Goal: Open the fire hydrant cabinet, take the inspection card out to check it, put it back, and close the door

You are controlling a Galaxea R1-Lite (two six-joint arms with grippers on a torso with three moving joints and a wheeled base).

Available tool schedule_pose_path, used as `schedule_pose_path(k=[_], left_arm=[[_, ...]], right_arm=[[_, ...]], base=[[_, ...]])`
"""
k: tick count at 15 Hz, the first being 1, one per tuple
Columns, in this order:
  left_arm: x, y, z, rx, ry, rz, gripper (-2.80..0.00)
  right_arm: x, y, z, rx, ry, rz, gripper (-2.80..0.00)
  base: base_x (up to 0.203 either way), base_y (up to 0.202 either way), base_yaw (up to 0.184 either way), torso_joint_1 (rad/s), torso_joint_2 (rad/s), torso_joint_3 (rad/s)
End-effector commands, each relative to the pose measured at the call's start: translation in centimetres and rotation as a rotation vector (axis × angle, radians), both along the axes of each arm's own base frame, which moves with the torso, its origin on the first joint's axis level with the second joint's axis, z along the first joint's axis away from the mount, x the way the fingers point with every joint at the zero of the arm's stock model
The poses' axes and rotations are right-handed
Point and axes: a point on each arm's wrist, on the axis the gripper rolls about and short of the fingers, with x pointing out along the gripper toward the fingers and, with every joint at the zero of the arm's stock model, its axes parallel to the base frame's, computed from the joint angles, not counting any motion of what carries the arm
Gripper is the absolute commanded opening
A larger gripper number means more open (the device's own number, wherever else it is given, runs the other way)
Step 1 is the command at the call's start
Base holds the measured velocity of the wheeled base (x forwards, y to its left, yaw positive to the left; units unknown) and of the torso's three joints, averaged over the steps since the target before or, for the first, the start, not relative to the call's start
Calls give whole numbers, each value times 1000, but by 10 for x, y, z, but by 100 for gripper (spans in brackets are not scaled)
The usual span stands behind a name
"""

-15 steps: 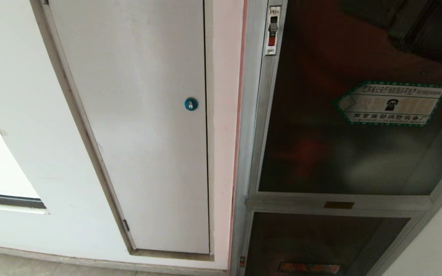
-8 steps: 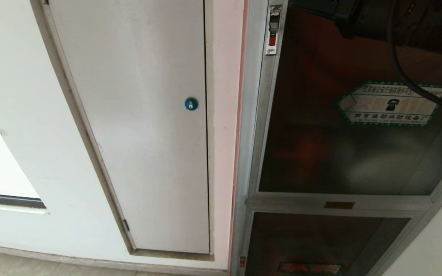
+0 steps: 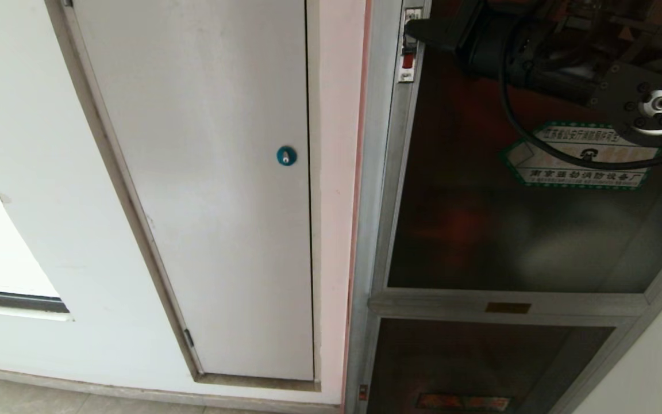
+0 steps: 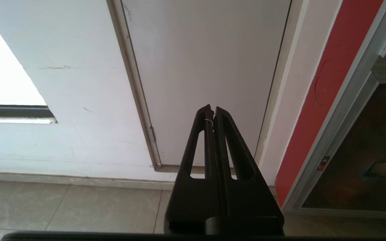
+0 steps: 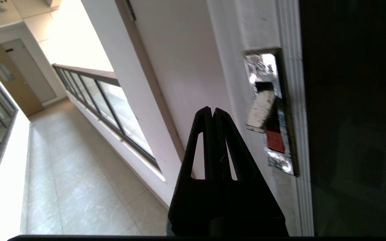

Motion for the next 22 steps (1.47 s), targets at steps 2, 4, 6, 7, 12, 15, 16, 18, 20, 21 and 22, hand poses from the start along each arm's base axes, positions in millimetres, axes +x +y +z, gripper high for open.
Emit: schedule_pose_path(k=[2, 4, 6, 7, 12, 15, 16, 18, 20, 21, 22], left_arm=[[0, 0, 0, 0, -1, 0, -280], [0, 0, 0, 0, -1, 0, -280], [0, 0, 0, 0, -1, 0, -280], [0, 0, 0, 0, -1, 0, -280], [0, 0, 0, 0, -1, 0, -280], [0, 0, 0, 0, -1, 0, -280], [0, 0, 0, 0, -1, 0, -280], [0, 0, 0, 0, -1, 0, -280], [0, 0, 0, 0, -1, 0, -280], [0, 0, 0, 0, -1, 0, -280], [0, 0, 0, 0, -1, 0, -280]], right_arm=[[15, -1, -12, -3, 19, -13, -280], [21, -3, -16, -3, 32, -22, -280], [22, -4, -17, 0, 38, -25, -280], [24, -4, -19, 0, 42, -27, -280], [36, -10, -28, 1, 59, -56, -280], [39, -14, -30, 6, 69, -63, -280], [41, -15, -31, 23, 84, -63, -280], [45, -17, -34, 32, 82, -69, -280], [50, -15, -40, 28, 96, -71, -280], [55, -14, -46, 24, 109, -73, -280], [57, -15, -48, 24, 116, -79, -280]], base=[[0, 0, 0, 0, 0, 0], [0, 0, 0, 0, 0, 0], [0, 0, 0, 0, 0, 0], [0, 0, 0, 0, 0, 0], [0, 0, 0, 0, 0, 0], [0, 0, 0, 0, 0, 0], [0, 0, 0, 0, 0, 0], [0, 0, 0, 0, 0, 0], [0, 0, 0, 0, 0, 0], [0, 0, 0, 0, 0, 0], [0, 0, 0, 0, 0, 0]])
